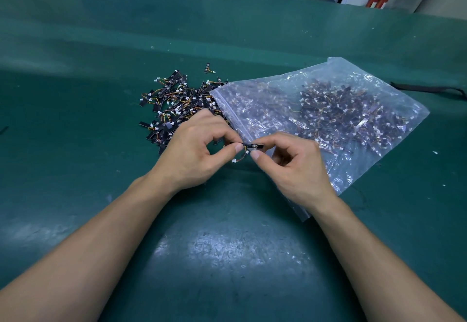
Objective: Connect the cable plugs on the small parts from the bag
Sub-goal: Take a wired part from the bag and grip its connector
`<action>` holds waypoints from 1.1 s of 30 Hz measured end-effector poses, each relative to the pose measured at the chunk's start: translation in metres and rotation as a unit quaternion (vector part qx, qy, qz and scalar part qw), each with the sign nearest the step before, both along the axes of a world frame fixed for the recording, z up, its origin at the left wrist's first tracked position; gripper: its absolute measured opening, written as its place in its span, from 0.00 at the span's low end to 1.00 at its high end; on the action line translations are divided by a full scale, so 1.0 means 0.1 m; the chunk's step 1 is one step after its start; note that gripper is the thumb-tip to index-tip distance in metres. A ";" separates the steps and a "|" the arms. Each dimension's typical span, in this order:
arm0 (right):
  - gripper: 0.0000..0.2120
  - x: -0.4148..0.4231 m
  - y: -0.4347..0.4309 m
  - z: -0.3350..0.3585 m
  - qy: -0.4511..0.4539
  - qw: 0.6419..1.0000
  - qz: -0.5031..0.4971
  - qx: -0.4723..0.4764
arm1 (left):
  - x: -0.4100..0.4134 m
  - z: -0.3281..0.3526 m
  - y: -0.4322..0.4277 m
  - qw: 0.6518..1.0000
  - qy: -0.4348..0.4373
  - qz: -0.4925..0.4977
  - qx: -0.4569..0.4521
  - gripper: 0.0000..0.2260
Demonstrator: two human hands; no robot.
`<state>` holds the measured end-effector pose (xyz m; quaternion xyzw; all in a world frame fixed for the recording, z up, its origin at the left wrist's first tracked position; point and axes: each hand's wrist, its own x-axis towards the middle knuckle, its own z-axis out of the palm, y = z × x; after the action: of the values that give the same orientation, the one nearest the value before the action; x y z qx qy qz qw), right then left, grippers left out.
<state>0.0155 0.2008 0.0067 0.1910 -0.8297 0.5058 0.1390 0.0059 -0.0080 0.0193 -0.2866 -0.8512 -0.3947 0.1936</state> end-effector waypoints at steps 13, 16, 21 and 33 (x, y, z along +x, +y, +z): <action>0.12 -0.08 0.17 0.03 -0.025 0.986 -0.118 0.118 | -0.04 -0.06 0.01 0.999 -0.041 0.033 -0.010 0.03; 0.13 -0.08 0.19 0.08 -0.013 0.988 -0.135 0.072 | -0.06 -0.08 0.03 0.997 -0.060 0.045 -0.014 0.04; 0.12 -0.05 0.18 0.14 0.016 0.989 -0.143 0.027 | -0.08 -0.07 0.17 0.994 -0.075 0.077 -0.028 0.01; 0.12 -0.03 0.21 0.26 0.092 0.977 -0.184 -0.050 | -0.33 0.32 1.18 0.958 -0.089 0.207 -0.175 0.06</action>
<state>0.0125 0.2220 0.0329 0.0733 -0.8078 0.4930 0.3145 -0.0267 0.1097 0.0510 -0.0975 -0.9615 -0.2143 0.1416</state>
